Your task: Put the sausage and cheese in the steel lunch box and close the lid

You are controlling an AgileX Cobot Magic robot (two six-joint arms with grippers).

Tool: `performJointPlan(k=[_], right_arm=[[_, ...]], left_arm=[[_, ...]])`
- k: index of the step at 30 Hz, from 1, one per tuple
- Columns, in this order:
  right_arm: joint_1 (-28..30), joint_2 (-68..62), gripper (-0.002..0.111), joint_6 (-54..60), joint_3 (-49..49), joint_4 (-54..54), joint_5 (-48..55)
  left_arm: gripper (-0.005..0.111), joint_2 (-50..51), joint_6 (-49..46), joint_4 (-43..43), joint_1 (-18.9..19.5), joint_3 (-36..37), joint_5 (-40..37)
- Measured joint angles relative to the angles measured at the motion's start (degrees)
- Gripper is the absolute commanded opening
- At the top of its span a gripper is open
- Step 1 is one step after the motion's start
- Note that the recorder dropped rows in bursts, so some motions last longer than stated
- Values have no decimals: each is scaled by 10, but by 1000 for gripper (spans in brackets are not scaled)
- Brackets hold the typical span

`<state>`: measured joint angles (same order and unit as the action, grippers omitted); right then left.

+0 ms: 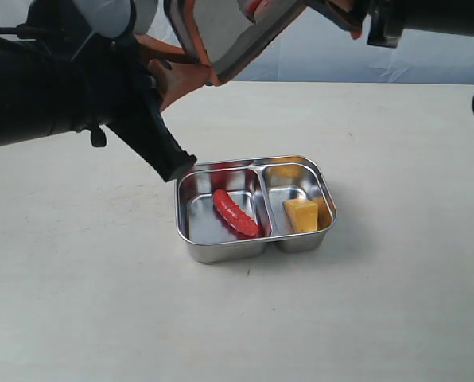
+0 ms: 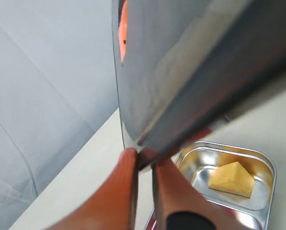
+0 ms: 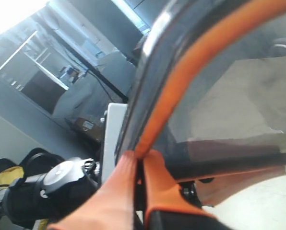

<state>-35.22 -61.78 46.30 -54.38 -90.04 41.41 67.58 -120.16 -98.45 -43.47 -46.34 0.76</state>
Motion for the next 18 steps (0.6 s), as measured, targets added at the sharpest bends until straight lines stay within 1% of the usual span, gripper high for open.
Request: performJointPlan(k=[2,8,16,18], right_arm=[[0,15,-1,-38,0,43,-23],[0,40,-1,-182,-1,164,-35],[-3,51,-1,-349,-2,303,-63],[-3,51,-1,-376,-2,325,-71]], left_arm=[[0,0,0,4,0,-1,2],[0,2,0,9,0,-1,7],[0,6,0,13,0,-1,30],[0,6,0,13,0,-1,36]])
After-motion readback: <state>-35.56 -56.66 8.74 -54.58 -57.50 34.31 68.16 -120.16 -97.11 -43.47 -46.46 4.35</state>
